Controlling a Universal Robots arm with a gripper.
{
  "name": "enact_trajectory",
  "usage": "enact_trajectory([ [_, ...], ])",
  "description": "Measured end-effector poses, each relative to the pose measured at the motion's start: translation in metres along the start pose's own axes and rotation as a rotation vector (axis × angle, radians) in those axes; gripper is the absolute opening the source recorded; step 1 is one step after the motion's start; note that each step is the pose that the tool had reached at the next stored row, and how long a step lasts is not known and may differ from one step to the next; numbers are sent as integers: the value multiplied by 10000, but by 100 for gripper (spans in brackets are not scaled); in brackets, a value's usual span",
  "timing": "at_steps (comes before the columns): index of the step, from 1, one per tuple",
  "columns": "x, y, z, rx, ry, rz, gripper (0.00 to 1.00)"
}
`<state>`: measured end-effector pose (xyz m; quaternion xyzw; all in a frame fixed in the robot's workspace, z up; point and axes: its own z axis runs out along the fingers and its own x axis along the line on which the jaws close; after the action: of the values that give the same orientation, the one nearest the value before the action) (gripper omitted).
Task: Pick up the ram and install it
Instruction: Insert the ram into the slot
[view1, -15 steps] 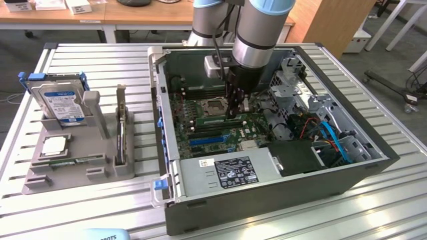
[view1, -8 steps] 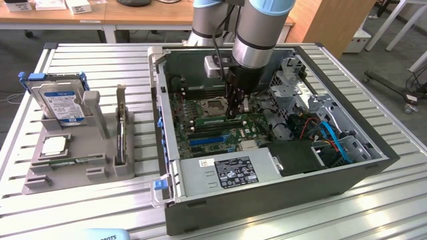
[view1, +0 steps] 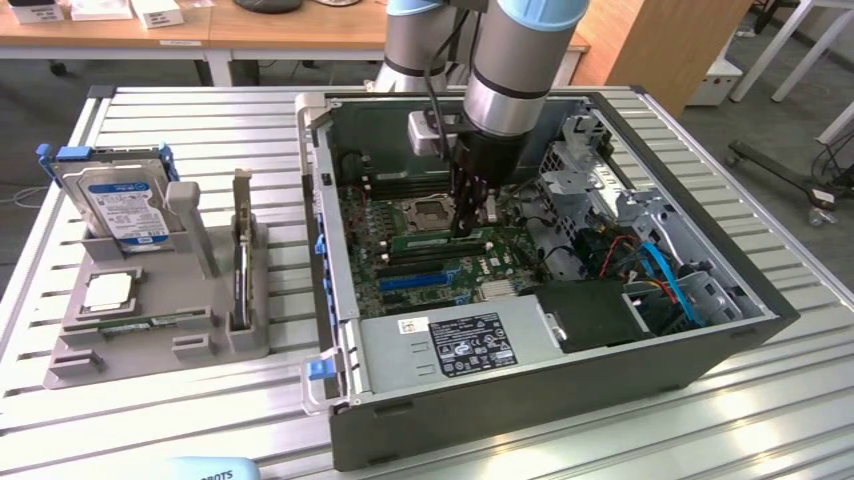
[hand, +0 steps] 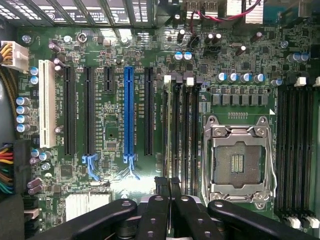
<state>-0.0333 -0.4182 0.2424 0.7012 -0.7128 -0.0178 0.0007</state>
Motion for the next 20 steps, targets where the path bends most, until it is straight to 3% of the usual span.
enact_trajectory([
  [20,-3,-1,55,0,2,2,11],
])
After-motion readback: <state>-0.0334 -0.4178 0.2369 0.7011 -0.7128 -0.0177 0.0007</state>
